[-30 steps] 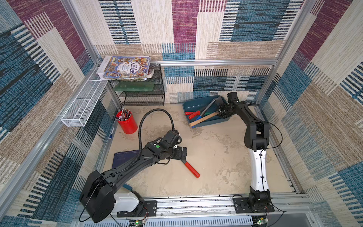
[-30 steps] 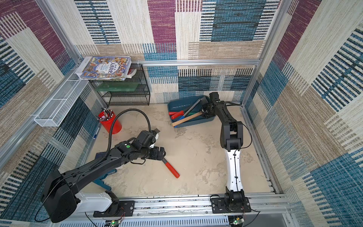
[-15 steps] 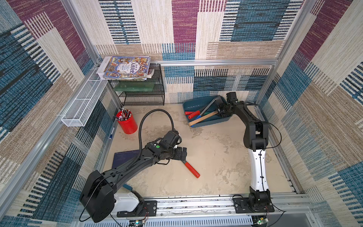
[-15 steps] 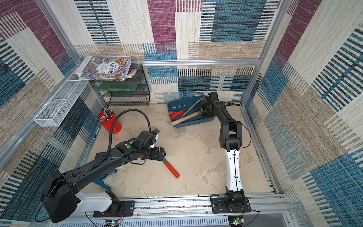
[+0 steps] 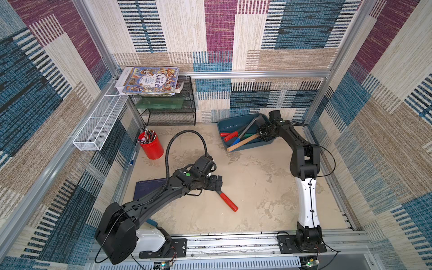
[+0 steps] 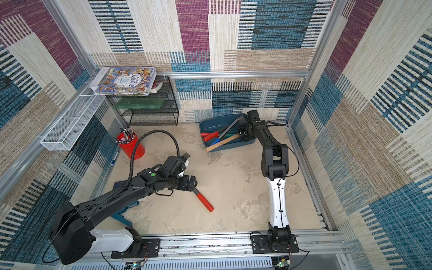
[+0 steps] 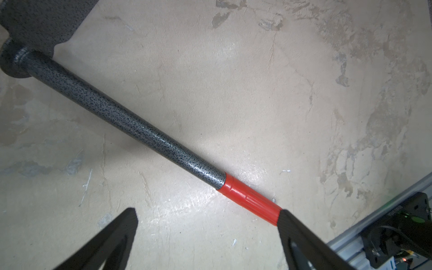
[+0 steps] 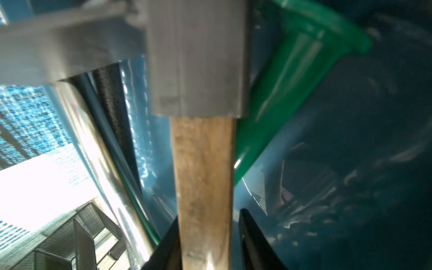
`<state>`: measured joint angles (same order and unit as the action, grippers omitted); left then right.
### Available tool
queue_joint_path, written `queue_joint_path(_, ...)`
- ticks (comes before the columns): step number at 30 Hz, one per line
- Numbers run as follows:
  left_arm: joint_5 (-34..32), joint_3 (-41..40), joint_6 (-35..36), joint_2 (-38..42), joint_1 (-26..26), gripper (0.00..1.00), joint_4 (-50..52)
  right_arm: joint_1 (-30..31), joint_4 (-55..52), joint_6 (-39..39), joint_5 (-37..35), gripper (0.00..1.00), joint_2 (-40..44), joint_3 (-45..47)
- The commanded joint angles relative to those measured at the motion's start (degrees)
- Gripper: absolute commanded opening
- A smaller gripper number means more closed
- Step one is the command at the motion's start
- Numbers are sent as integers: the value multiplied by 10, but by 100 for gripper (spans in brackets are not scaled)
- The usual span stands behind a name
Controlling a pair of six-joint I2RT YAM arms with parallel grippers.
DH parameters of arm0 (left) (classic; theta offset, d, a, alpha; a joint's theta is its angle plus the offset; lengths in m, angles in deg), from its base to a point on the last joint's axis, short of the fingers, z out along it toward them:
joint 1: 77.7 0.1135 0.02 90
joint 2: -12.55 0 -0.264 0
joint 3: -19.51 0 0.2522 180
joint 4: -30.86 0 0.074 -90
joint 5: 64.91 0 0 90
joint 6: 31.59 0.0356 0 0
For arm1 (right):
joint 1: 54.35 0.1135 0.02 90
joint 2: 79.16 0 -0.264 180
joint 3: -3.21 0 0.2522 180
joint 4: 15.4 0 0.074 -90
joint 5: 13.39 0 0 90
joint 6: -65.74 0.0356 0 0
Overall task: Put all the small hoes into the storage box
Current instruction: Place the hoe in the storage box.
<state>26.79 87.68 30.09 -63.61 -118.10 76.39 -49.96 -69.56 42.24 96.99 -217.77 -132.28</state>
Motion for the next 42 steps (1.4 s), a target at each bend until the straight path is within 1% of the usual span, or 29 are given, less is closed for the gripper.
queue_joint_path(1, -2, -2, -1, 4, 0, 97, -7, 0, -10, -9, -11, 48, 11, 5)
queue_joint_path(2, -3, -3, -1, 5, 0, 97, -7, 1, -9, -10, -13, 48, 13, 4)
queue_joint_path(3, -3, -2, -1, 5, 0, 97, -7, 2, -11, -10, -15, 58, 15, 4)
queue_joint_path(5, -3, -4, -2, 7, 0, 97, -7, 3, -6, -13, -19, 65, 19, 5)
queue_joint_path(6, -3, -4, -2, 7, 0, 97, -7, 4, -10, -12, -23, 71, 21, 3)
queue_joint_path(12, -2, -4, -3, 6, 0, 97, -8, 4, -15, -14, -32, 72, 30, 0)
queue_joint_path(13, -1, -4, -2, 6, -1, 97, -8, 5, -15, -17, -34, 76, 32, -1)
queue_joint_path(16, 0, -4, -3, 3, 0, 97, -9, 7, -21, -21, -42, 78, 40, -3)
queue_joint_path(17, -1, -2, -3, 2, 0, 98, -9, 7, -25, -21, -44, 82, 44, -2)
queue_joint_path(24, -3, 0, -17, -1, 0, 99, -13, 9, -20, -40, -57, 84, 84, 19)
queue_joint_path(26, -7, 0, -18, -1, 0, 99, -12, 10, -20, -44, -63, 88, 97, 28)
queue_joint_path(31, -13, 2, -24, -2, 1, 99, -10, 13, 5, -64, -65, 88, 122, 59)
queue_joint_path(37, -24, 14, -35, -4, 1, 99, 4, 27, -6, -104, -95, 89, 135, 66)
queue_joint_path(42, -34, 22, -36, -9, 1, 99, 17, 36, 12, -124, -115, 87, 171, 110)
